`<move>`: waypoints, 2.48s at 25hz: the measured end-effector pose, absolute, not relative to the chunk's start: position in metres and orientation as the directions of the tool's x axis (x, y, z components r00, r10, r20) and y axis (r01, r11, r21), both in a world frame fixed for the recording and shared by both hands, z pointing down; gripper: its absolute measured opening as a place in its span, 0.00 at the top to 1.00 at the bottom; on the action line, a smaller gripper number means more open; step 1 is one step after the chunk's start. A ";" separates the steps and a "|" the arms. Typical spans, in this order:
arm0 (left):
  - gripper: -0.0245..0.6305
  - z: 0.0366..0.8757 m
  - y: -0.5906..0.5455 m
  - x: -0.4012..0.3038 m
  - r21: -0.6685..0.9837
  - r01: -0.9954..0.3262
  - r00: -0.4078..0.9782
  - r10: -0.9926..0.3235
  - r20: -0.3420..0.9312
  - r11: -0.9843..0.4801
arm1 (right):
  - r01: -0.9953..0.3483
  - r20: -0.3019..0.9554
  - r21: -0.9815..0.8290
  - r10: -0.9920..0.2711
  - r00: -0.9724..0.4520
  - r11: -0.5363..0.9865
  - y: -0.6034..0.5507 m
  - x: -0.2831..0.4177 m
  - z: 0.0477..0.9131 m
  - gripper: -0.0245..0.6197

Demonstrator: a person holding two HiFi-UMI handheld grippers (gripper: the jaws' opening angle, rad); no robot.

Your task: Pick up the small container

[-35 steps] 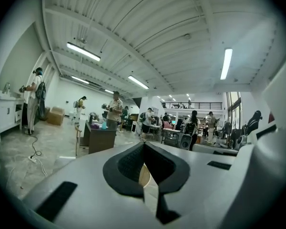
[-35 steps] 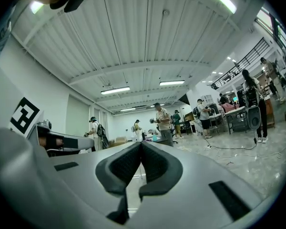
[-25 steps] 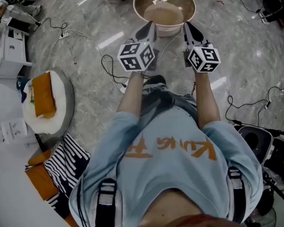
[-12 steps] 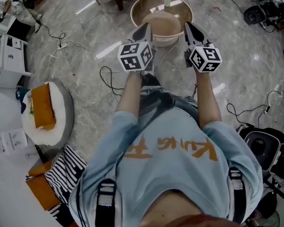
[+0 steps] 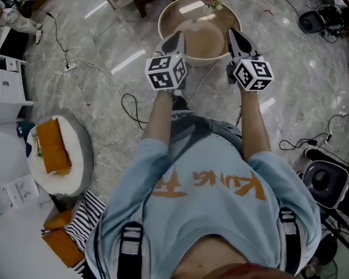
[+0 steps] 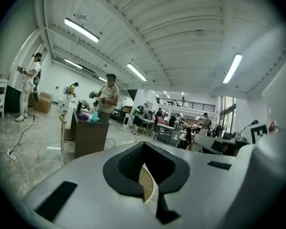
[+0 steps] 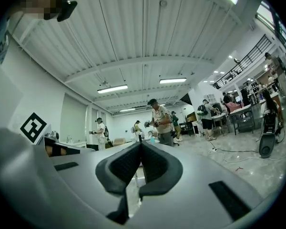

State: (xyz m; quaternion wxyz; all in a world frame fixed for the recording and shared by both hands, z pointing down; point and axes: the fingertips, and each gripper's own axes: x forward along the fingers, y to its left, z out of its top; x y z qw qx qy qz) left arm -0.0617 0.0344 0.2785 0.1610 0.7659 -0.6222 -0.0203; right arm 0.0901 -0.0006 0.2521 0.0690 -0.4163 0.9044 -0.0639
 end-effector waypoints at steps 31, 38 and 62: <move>0.93 0.467 -0.254 -0.151 0.318 -0.934 0.306 -0.818 0.486 -0.161 | -0.775 0.374 -0.276 -0.679 -0.631 0.568 -0.247 -0.014 0.464 0.94; 0.93 0.542 -0.251 -0.145 0.322 -0.935 0.307 -0.785 0.538 -0.146 | -0.736 0.424 -0.280 -0.609 -0.671 0.616 -0.244 -0.028 0.540 0.94; 0.93 0.710 -0.230 -0.125 0.314 -0.921 0.381 -0.692 0.613 -0.229 | -0.785 0.481 -0.215 -0.636 -0.603 0.581 -0.253 -0.040 0.734 0.82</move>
